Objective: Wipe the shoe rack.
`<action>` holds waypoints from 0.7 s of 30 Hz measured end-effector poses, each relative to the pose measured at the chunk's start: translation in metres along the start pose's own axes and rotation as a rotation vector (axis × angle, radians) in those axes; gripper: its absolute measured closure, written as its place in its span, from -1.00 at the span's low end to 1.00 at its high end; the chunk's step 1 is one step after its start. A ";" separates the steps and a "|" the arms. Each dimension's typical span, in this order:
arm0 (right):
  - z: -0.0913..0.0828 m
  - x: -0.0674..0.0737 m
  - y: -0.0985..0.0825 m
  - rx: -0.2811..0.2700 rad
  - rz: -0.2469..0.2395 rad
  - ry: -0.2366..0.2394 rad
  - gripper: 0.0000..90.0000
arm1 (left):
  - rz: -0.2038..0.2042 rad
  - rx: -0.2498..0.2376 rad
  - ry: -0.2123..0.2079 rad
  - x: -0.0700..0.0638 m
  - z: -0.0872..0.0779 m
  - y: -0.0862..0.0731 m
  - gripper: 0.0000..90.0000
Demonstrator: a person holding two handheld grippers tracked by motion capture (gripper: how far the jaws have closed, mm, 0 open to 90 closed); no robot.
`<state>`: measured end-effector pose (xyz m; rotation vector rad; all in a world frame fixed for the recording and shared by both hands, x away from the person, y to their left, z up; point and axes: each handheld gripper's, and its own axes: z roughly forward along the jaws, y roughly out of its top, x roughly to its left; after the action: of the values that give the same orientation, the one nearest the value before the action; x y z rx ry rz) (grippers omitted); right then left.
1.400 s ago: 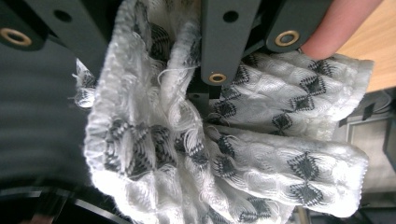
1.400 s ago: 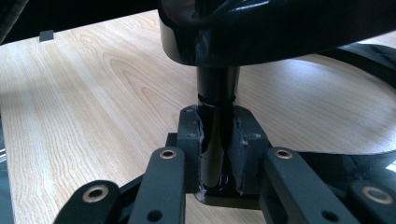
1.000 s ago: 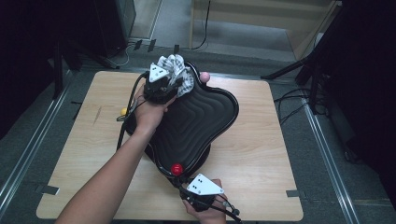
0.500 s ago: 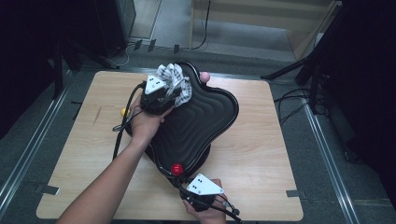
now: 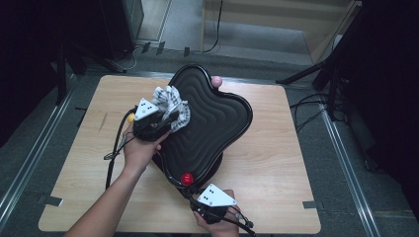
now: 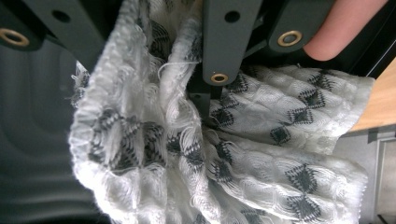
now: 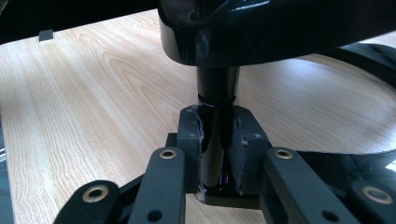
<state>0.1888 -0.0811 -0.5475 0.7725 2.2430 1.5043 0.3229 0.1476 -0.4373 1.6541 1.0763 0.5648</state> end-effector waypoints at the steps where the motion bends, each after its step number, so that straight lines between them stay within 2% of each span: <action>1: 0.000 0.000 0.000 -0.001 0.000 0.000 0.69 | 0.004 0.001 0.003 0.000 -0.002 -0.002 0.73; 3: 0.000 0.000 0.000 0.000 0.000 -0.001 0.69 | 0.011 0.000 0.011 0.001 -0.007 -0.008 0.73; 10: 0.000 0.000 0.000 -0.001 0.002 -0.002 0.69 | -0.004 -0.003 0.014 0.005 -0.015 -0.018 0.73; 15: 0.000 0.000 0.000 0.000 0.003 -0.002 0.69 | -0.032 -0.022 0.013 0.006 -0.021 -0.027 0.73; 21: 0.000 0.000 0.000 -0.001 0.002 -0.001 0.69 | -0.039 -0.025 0.016 0.003 -0.021 -0.026 0.74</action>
<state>0.1887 -0.0811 -0.5476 0.7751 2.2414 1.5055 0.2985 0.1624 -0.4546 1.6061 1.1071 0.5651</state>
